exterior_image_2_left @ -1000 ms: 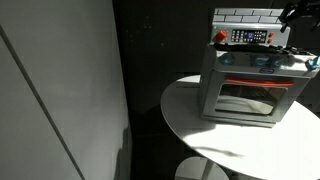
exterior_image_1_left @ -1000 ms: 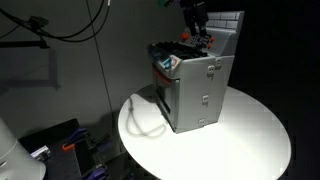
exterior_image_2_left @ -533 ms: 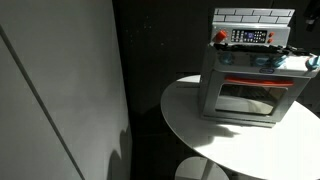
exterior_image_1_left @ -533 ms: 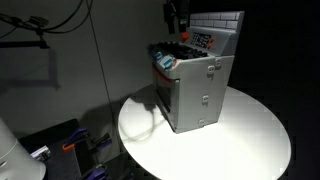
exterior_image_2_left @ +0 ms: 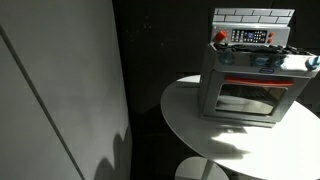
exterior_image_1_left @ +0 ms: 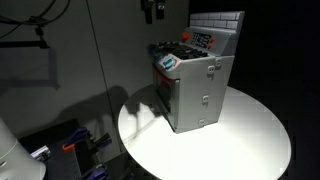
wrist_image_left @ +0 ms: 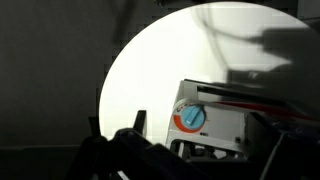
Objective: Press the top right orange button on the stove
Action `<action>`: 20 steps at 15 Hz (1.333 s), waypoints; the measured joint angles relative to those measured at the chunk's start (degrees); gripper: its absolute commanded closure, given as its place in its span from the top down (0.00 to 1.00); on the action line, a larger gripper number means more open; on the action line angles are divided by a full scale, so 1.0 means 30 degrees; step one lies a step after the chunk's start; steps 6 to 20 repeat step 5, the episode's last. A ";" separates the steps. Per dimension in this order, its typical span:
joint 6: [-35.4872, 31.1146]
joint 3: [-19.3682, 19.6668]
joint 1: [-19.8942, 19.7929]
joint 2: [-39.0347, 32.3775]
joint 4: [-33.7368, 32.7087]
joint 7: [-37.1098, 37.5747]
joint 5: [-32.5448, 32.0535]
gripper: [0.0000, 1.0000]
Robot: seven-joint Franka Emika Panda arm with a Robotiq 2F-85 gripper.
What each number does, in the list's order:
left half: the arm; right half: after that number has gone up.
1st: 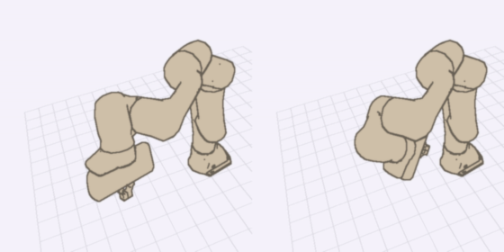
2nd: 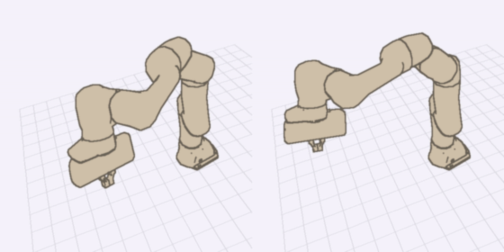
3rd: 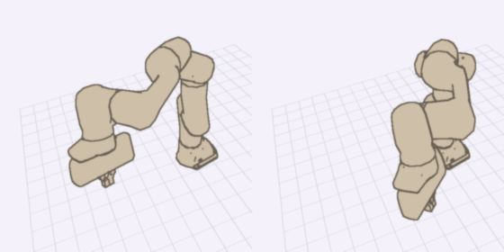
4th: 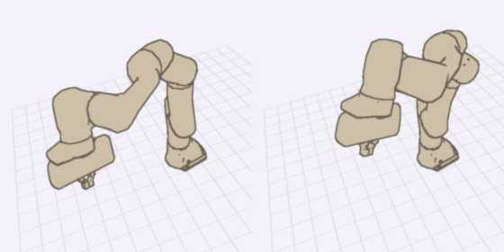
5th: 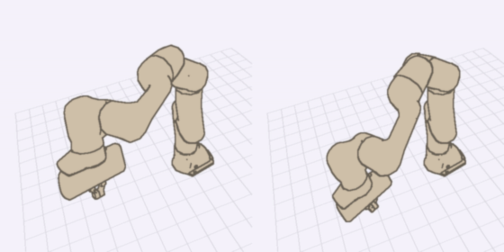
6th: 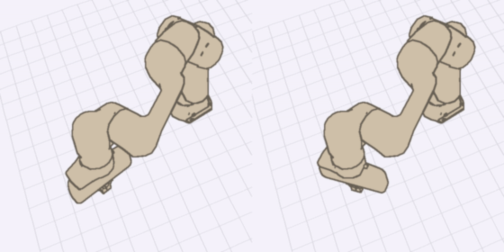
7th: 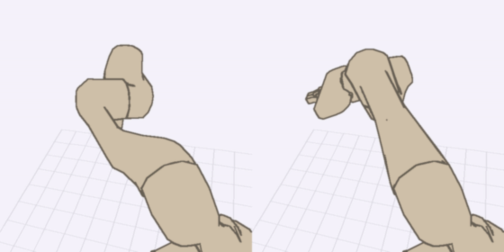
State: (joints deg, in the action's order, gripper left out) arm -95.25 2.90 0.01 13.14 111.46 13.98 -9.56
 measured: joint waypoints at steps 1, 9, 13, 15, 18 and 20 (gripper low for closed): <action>0.0223 -0.0022 0.0000 0.0315 0.0104 -0.0223 0.0116 1.00; 0.0298 -0.0025 -0.0001 0.0782 0.0441 -0.0401 0.0302 1.00; 0.0298 -0.0025 -0.0001 0.0782 0.0441 -0.0401 0.0302 1.00; 0.0298 -0.0025 -0.0001 0.0782 0.0441 -0.0401 0.0302 1.00; 0.0298 -0.0025 -0.0001 0.0782 0.0441 -0.0401 0.0302 1.00; 0.0298 -0.0025 -0.0001 0.0782 0.0441 -0.0401 0.0302 1.00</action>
